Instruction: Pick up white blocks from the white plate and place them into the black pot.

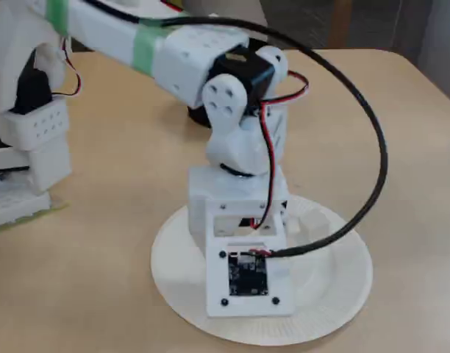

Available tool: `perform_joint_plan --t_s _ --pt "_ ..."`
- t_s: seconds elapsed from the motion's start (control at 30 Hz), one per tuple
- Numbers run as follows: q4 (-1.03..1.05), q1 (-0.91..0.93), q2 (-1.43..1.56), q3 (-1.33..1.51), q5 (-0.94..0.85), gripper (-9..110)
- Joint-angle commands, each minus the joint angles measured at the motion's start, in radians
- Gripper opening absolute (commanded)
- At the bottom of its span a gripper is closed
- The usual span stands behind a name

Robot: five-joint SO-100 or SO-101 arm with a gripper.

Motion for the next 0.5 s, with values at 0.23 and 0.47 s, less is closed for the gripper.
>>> perform_joint_plan --t_s 0.23,0.47 --pt "-0.049 -0.034 0.091 -0.038 0.121 -2" --pt "-0.295 -0.192 0.525 -0.015 0.394 -2"
